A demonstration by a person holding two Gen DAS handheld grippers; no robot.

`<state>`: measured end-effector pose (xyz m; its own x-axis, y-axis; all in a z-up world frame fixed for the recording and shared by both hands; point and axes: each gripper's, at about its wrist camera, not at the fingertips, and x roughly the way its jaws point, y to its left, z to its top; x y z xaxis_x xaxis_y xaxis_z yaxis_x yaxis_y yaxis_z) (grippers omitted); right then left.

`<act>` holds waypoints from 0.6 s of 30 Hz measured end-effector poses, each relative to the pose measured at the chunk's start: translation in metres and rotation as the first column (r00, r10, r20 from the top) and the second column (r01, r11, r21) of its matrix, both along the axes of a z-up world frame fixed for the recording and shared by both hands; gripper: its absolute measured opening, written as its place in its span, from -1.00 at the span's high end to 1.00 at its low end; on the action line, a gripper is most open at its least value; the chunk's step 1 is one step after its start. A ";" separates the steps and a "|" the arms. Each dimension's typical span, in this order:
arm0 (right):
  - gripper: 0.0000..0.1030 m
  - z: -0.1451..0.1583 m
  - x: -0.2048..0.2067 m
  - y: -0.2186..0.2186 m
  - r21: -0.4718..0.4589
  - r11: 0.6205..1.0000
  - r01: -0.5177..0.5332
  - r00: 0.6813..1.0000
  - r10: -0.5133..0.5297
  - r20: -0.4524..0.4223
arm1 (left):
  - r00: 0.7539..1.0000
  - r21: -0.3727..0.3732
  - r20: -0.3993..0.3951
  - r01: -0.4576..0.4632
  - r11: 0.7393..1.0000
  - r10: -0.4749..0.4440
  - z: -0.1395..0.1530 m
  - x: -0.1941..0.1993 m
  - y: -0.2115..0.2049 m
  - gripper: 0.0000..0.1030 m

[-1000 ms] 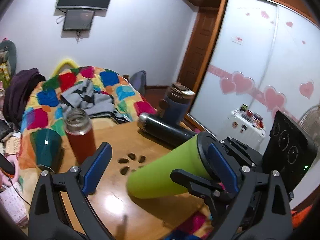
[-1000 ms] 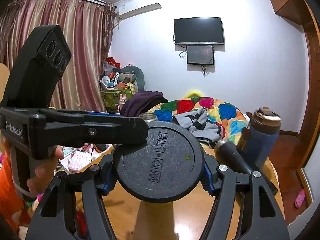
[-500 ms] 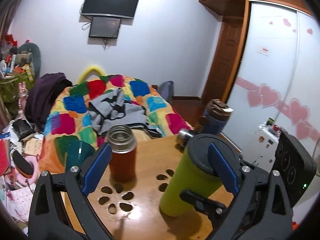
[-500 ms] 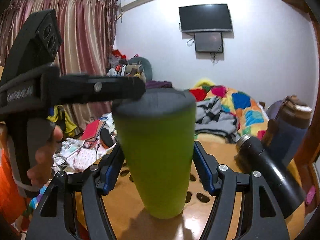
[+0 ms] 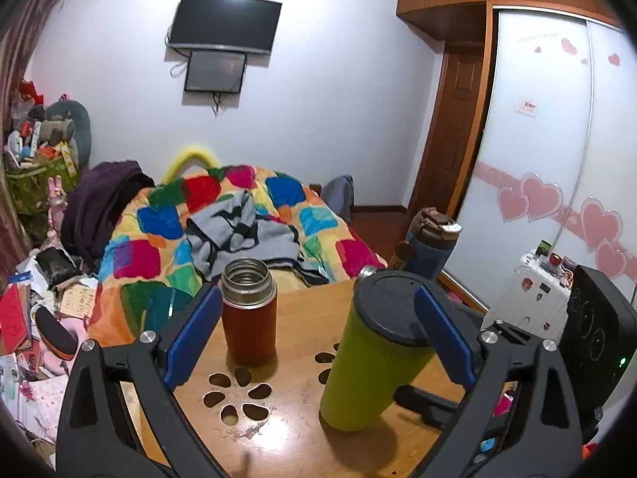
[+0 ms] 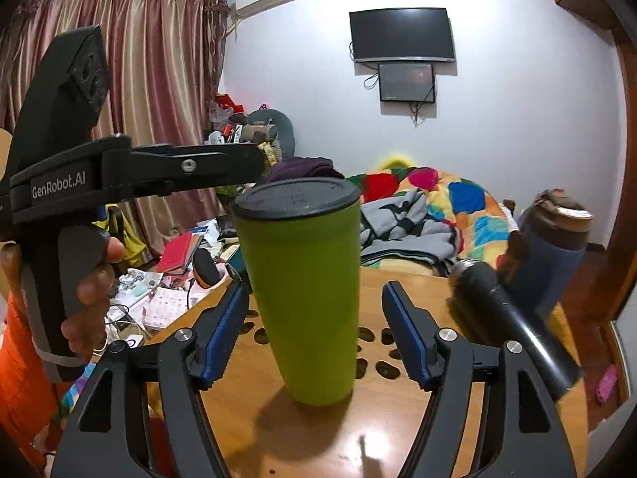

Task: Flip cup upside down
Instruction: 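Open the right tool and pull it back from the tumbler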

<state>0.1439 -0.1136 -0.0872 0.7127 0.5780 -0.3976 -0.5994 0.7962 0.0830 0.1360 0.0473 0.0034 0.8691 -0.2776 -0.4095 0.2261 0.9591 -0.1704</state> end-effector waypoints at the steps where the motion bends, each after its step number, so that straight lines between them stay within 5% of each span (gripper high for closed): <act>1: -0.36 0.003 -0.005 -0.005 0.008 1.000 0.008 1.000 -0.008 0.008 | 1.000 0.004 0.010 -0.007 1.000 0.007 0.002 -0.004 0.000 -0.91; 3: -0.56 0.010 -0.012 -0.013 0.021 0.999 0.024 0.999 -0.025 0.024 | 0.999 0.018 0.032 -0.022 1.000 0.022 0.006 -0.015 -0.003 -0.91; 10: -0.68 0.041 -0.042 -0.036 0.055 0.992 0.113 0.986 -0.119 0.113 | 0.992 0.075 0.103 -0.085 0.994 0.077 0.010 -0.049 -0.012 -0.91; 14: -0.98 0.054 -0.061 -0.048 0.089 0.983 0.158 0.974 -0.170 0.151 | 0.987 0.079 0.123 -0.112 0.991 0.101 0.009 -0.067 -0.015 -0.91; 18: -1.00 0.064 -0.077 -0.054 0.099 0.976 0.193 0.960 -0.209 0.185 | 0.985 0.059 0.123 -0.126 0.990 0.118 0.006 -0.082 -0.015 -0.93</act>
<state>0.0669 -0.1673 -0.0235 0.8760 0.4391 -0.1993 -0.4387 0.8973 0.0489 0.0538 0.0323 0.0096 0.9384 -0.1421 -0.3150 0.1213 0.9890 -0.0846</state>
